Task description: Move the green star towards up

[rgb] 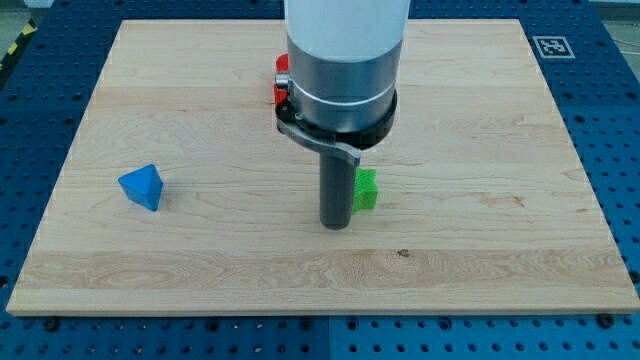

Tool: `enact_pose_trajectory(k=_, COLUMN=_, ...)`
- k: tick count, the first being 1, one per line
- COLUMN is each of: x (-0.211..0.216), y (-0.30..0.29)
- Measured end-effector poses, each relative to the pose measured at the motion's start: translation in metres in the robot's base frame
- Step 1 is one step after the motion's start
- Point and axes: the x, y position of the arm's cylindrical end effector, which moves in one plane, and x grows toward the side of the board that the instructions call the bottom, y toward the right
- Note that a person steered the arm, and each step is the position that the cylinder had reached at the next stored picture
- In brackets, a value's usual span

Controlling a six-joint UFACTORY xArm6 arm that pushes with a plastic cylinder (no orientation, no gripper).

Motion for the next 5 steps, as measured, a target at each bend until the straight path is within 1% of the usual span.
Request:
enact_pose_trajectory(k=1, x=0.005, y=0.011)
enact_pose_trajectory(k=2, x=-0.012, y=0.024)
enact_pose_trajectory(k=4, x=-0.042, y=0.026)
enact_pose_trajectory(k=5, x=-0.041, y=0.056)
